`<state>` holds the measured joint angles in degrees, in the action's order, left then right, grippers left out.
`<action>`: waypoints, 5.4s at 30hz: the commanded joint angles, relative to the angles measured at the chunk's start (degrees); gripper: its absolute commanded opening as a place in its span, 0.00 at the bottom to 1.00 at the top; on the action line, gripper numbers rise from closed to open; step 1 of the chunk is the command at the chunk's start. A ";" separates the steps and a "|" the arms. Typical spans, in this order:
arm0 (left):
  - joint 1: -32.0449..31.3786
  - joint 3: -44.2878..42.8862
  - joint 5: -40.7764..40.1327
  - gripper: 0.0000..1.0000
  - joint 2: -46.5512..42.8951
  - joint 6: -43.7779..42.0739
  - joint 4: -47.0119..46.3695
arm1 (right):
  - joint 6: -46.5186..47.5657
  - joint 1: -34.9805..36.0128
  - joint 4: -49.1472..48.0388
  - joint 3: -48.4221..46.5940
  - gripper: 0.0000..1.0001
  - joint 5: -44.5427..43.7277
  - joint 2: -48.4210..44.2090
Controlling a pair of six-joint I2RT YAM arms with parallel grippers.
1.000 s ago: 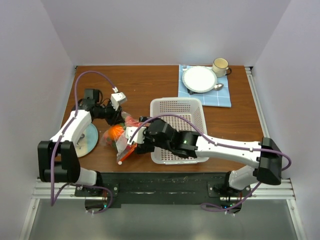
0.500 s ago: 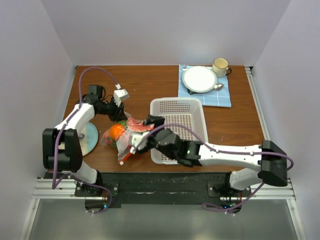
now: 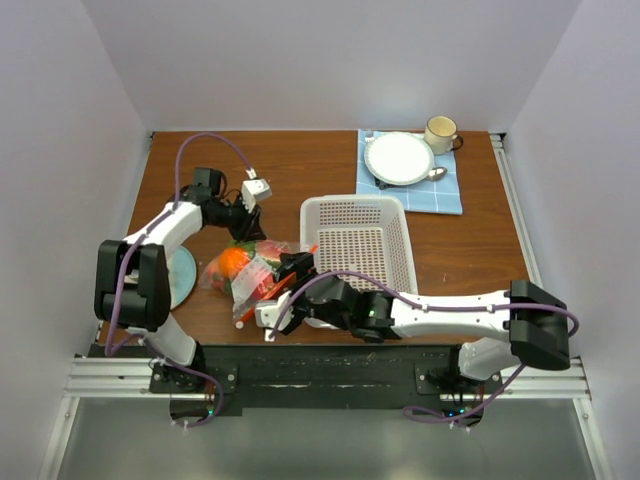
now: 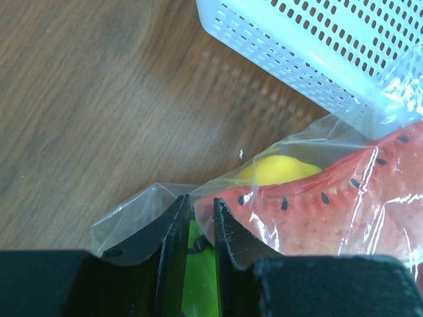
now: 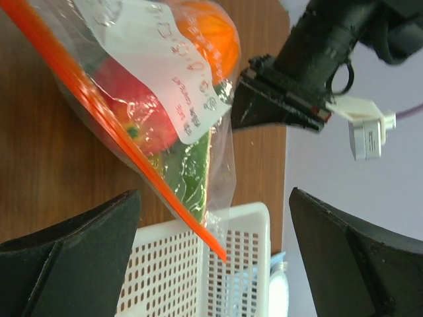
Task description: Open the zip-top bag and remove the fake food
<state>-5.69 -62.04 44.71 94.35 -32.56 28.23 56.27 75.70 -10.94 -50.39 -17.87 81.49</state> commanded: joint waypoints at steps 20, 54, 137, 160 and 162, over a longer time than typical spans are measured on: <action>-0.90 -2.12 2.22 0.26 3.75 -3.04 -1.60 | -8.02 4.28 1.11 -13.15 0.60 8.90 14.92; 26.70 -17.40 36.74 1.00 -3.31 -40.78 47.37 | -31.92 -20.50 2.84 -33.36 0.00 21.72 20.54; 15.89 -19.61 42.65 0.04 -5.84 -41.89 47.18 | -49.15 -23.41 -0.14 -44.97 0.57 43.36 22.74; 15.54 -18.56 41.69 0.06 -4.34 -42.24 47.18 | -50.12 -23.14 -2.42 -44.88 0.23 38.96 23.27; 15.45 -18.29 41.60 0.06 -4.43 -42.33 47.18 | -50.47 -23.14 -2.95 -44.79 0.24 38.96 23.53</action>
<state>10.20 -80.71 82.85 90.21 -74.56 75.68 6.63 52.45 -11.11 -93.62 22.65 104.75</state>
